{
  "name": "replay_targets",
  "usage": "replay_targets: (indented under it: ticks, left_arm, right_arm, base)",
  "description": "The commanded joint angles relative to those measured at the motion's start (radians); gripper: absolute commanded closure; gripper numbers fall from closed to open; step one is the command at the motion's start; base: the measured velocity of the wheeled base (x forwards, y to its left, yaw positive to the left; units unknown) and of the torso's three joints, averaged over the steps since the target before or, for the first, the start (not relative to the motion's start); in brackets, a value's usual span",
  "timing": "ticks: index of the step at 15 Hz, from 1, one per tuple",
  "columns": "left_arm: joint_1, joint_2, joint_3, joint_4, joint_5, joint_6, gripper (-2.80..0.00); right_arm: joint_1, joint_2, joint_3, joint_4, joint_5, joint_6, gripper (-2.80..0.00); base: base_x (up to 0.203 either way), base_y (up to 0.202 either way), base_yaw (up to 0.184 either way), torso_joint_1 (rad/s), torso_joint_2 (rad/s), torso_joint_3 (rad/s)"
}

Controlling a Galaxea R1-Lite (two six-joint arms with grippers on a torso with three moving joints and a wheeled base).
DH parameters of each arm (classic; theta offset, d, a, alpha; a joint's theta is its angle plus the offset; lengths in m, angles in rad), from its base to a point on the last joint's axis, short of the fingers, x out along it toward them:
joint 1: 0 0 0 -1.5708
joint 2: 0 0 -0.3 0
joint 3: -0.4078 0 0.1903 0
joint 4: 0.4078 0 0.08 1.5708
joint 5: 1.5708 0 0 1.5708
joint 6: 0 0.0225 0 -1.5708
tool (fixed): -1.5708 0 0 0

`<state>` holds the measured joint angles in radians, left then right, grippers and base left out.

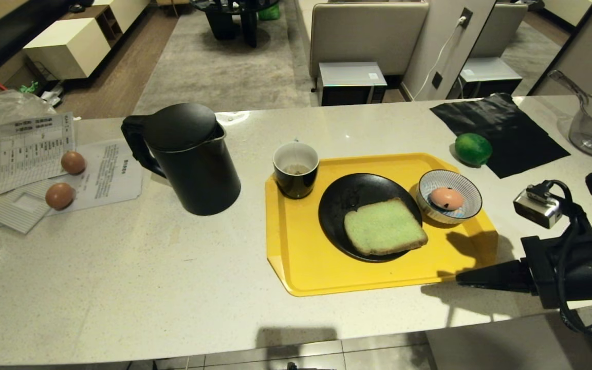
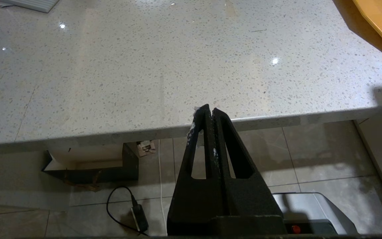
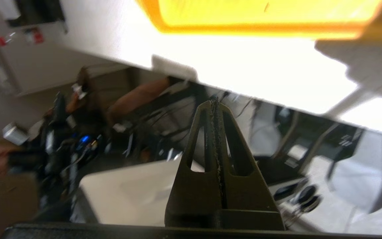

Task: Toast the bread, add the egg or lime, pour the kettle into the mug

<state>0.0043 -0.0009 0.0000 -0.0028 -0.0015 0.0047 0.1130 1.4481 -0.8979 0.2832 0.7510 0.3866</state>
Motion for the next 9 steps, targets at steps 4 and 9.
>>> replay_targets:
  ticks: [4, 9]
  left_arm:
    - [0.000, -0.001, 0.000, 0.000, 0.000, 0.000, 0.00]
    - [0.000, -0.001, 0.000, 0.000, 0.000, 0.000, 0.00]
  right_arm:
    - [0.001, -0.108, -0.180, 0.032, -0.091, -0.008, 0.00]
    - [-0.002, -0.227, -0.120, 0.044, -0.196, -0.009, 0.00]
  base:
    - [0.000, 0.000, 0.000, 0.000, 0.00, 0.000]
    - [0.000, 0.000, 0.000, 0.000, 0.00, 0.000]
